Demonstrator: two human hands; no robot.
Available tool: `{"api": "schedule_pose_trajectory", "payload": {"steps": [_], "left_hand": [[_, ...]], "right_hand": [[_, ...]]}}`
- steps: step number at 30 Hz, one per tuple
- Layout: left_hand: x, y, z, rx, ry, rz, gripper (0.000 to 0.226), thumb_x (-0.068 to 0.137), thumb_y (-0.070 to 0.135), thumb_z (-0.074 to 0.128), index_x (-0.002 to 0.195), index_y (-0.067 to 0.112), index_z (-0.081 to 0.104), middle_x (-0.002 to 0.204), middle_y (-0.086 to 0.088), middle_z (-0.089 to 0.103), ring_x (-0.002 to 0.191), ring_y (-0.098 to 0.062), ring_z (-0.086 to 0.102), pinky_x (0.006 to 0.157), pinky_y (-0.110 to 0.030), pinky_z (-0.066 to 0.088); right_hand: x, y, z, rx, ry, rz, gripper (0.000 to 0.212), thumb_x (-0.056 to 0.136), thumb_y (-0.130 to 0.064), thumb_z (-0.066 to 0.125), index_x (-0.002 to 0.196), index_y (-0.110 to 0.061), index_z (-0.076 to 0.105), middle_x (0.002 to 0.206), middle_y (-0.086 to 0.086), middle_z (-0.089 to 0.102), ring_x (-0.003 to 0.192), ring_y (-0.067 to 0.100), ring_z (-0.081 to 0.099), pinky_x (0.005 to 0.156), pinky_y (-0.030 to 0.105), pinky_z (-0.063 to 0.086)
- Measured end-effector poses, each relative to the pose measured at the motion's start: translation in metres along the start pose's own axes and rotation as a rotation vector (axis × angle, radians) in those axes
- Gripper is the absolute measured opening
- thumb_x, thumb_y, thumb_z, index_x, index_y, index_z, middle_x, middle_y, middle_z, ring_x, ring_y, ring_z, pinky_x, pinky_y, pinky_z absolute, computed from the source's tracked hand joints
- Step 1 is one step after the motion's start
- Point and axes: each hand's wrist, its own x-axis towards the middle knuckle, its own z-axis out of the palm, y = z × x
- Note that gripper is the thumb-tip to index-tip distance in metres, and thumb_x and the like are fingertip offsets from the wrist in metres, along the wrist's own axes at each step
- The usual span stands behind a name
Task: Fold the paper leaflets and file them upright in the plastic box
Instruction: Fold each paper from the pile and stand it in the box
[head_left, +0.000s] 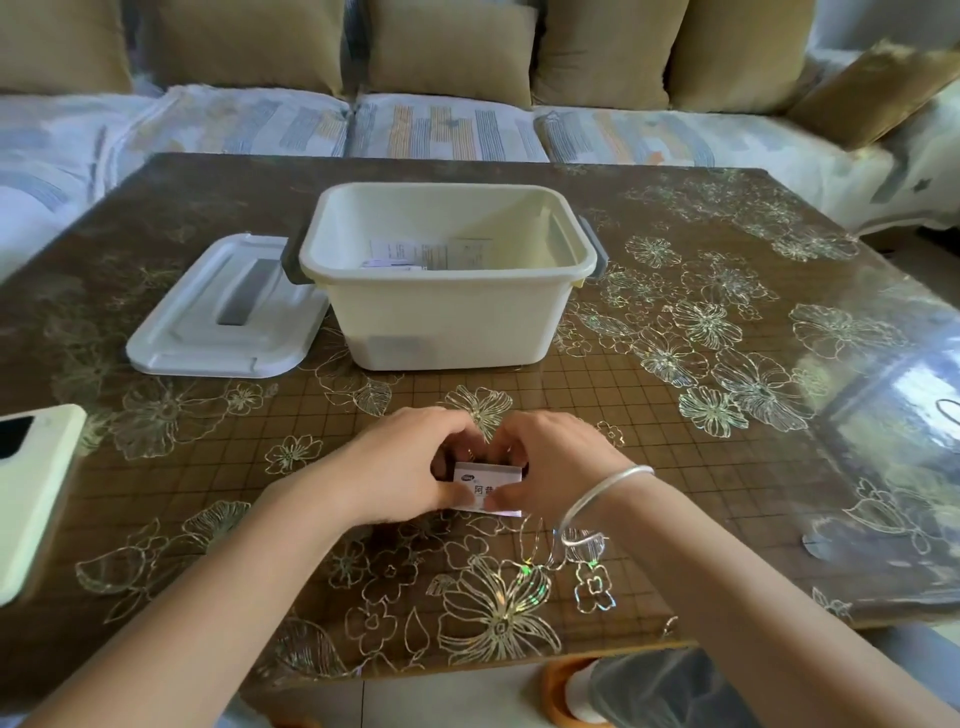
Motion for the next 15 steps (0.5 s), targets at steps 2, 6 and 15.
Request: {"api": "schedule_pose_trajectory", "payload": {"steps": [2, 6, 15], "left_hand": [[-0.001, -0.001, 0.0, -0.014, 0.042, 0.028, 0.024, 0.076, 0.038, 0.079, 0.095, 0.036, 0.065, 0.091, 0.021, 0.059, 0.084, 0.004, 0.054, 0.075, -0.024, 0.045], [-0.006, -0.003, -0.015, -0.046, 0.263, 0.089, 0.02, 0.078, 0.034, 0.079, 0.076, 0.04, 0.059, 0.08, 0.018, 0.056, 0.076, 0.0, 0.054, 0.065, -0.018, 0.037], [0.034, -0.005, -0.127, -0.027, 0.816, -0.039, 0.013, 0.091, 0.019, 0.062, 0.091, 0.027, 0.072, 0.091, 0.014, 0.068, 0.08, 0.0, 0.061, 0.071, -0.02, 0.048]], "right_hand": [[0.001, 0.0, -0.003, 0.029, 0.052, -0.042, 0.017, 0.078, -0.032, 0.075, 0.09, -0.024, 0.066, 0.092, -0.006, 0.062, 0.084, 0.014, 0.055, 0.066, 0.022, 0.04], [0.004, 0.001, -0.022, 0.1, 0.16, -0.137, 0.01, 0.076, -0.032, 0.076, 0.085, -0.029, 0.07, 0.073, -0.017, 0.055, 0.07, 0.003, 0.054, 0.067, 0.021, 0.046], [0.057, -0.006, -0.136, 0.199, 0.59, -0.244, 0.007, 0.079, -0.021, 0.075, 0.081, -0.022, 0.068, 0.073, -0.015, 0.062, 0.065, 0.005, 0.059, 0.066, 0.02, 0.05]]}}
